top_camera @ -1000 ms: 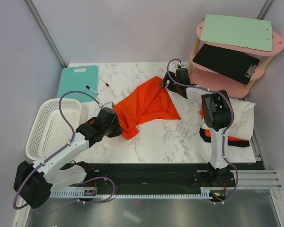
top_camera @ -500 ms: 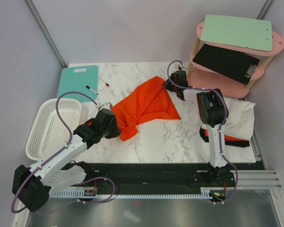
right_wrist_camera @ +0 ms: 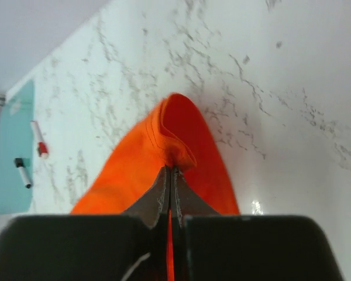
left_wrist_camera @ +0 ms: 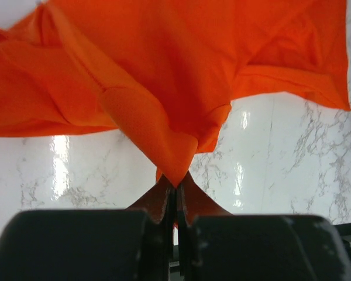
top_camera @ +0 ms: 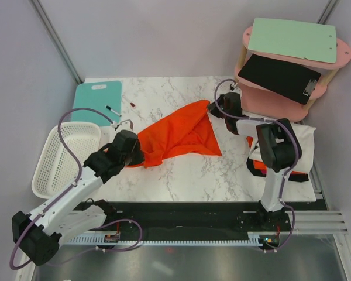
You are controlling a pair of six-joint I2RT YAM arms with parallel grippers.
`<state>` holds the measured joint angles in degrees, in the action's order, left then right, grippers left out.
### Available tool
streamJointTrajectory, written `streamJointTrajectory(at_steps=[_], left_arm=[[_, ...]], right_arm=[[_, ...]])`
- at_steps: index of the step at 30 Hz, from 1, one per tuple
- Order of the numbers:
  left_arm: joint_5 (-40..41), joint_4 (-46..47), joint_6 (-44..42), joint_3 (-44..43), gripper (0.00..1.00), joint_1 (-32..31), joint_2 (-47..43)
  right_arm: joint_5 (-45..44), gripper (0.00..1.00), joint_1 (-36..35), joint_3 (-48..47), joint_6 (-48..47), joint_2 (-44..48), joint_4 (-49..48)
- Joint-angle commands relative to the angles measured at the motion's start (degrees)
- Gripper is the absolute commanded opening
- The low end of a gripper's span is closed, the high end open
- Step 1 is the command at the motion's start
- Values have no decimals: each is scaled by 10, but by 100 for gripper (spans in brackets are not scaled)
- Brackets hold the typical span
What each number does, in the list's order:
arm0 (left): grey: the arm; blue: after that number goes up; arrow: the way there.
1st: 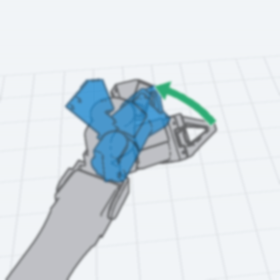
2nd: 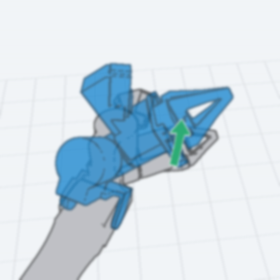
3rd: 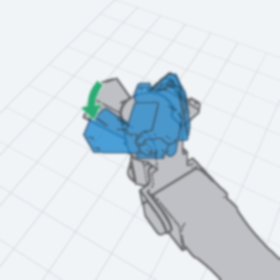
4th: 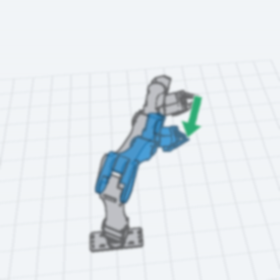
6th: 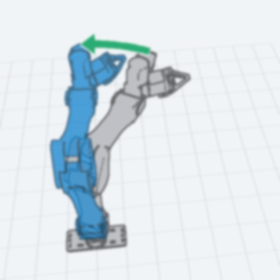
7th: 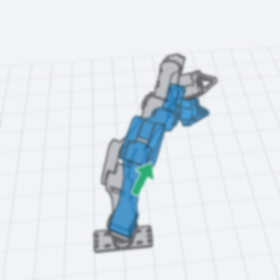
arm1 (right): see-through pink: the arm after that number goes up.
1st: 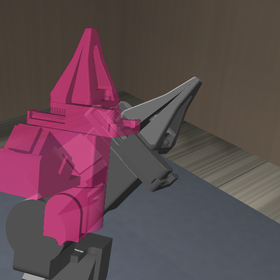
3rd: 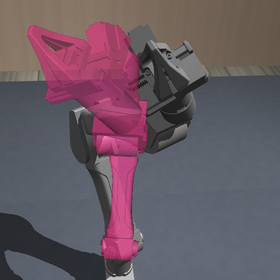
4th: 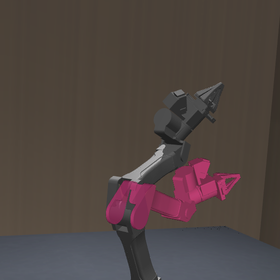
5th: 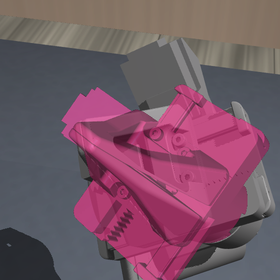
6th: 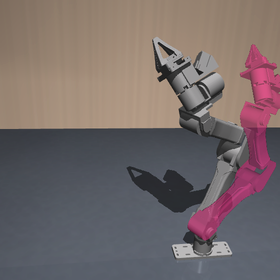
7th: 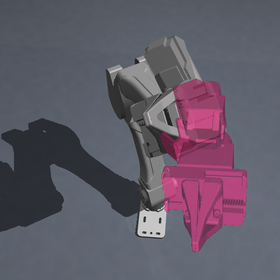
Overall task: Fold and stack the t-shirts
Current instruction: Flatten the tshirt out
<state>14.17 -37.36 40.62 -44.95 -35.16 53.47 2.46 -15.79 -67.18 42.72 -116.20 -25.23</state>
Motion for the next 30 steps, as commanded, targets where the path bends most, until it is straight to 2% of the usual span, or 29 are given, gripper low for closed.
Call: streamJointTrajectory(at_steps=[1,10,16,20,25,30], left_arm=[[88,4,-52,-86,2,2,-8],[111,-23,-104,-217,2,7,-21],[92,-84,-114,-297,2,7,-102],[48,-130,-117,-348,2,7,-158],[12,-182,-121,-457,2,7,-197],[9,-220,-143,-589,2,7,-162]], right_arm=[[-35,0,-3,35,-42,172,-5],[-54,0,-3,47,-101,439,171],[-12,0,-3,21,-121,599,301],[24,0,-2,4,-132,715,381],[47,0,-3,-58,-148,802,456],[27,0,-2,-138,-156,827,498]])
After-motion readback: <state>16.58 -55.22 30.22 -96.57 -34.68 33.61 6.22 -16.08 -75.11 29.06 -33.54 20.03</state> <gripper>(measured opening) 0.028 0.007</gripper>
